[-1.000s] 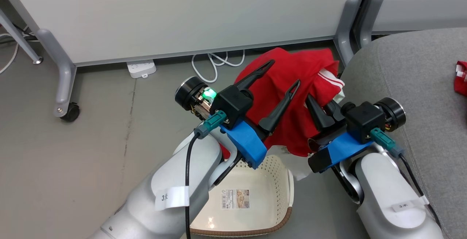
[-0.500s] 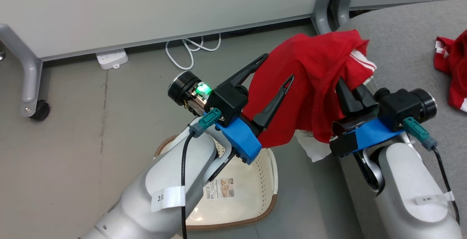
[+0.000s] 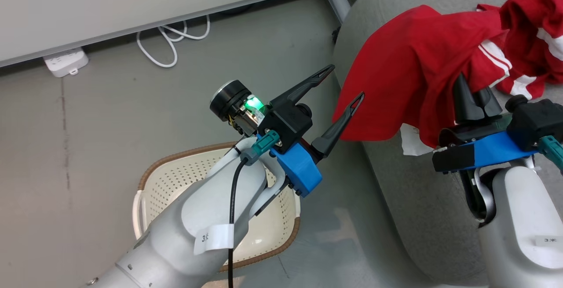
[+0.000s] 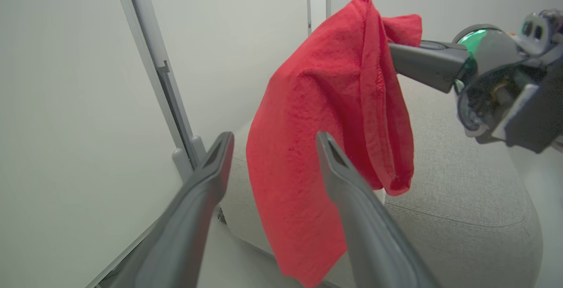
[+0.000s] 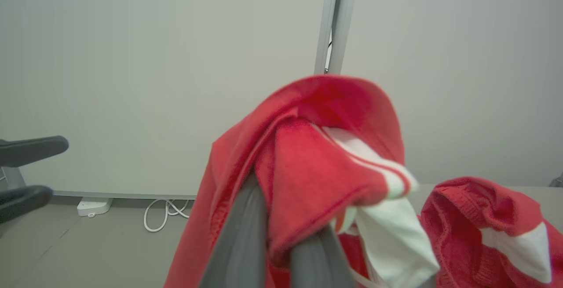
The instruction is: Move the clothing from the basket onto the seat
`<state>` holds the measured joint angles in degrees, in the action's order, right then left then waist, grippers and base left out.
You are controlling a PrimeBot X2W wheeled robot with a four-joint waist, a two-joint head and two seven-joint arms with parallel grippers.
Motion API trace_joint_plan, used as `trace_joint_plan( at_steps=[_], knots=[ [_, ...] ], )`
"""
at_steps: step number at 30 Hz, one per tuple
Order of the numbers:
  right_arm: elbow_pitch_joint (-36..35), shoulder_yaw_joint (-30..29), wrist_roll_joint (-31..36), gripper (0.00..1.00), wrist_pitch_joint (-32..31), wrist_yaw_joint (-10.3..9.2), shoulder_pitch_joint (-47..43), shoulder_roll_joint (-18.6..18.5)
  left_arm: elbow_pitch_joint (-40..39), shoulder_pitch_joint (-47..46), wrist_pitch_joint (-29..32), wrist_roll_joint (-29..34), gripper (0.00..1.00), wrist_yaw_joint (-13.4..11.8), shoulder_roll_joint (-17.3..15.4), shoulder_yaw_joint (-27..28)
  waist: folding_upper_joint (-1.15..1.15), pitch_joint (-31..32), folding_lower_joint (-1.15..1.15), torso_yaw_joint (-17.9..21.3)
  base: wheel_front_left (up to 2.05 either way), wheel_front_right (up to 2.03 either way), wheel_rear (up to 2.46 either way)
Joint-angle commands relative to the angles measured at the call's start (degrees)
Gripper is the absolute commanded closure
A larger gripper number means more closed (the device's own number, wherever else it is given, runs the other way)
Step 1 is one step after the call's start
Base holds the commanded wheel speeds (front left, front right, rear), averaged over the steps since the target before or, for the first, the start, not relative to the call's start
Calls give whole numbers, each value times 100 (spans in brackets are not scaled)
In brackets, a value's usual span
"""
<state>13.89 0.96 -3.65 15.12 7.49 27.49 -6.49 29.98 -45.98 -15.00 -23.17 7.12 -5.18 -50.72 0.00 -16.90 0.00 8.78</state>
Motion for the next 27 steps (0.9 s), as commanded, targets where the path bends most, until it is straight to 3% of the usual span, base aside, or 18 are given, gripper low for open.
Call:
trace_joint_plan(
  at_steps=[1,15,27],
  knots=[
    [-35,-27,5,100,4,1,-80,17,36,-64,-26,17,0,39,-31,-9,0,-130,0,159,0,0,0],
    [-366,-681,-44,100,4,1,-373,151,158,-298,53,-6,0,49,-102,-412,0,-561,0,923,0,0,0],
    [-459,-911,-57,100,4,1,-637,253,222,-378,44,-87,0,52,-105,-597,0,-626,0,1117,0,0,0]
  ],
)
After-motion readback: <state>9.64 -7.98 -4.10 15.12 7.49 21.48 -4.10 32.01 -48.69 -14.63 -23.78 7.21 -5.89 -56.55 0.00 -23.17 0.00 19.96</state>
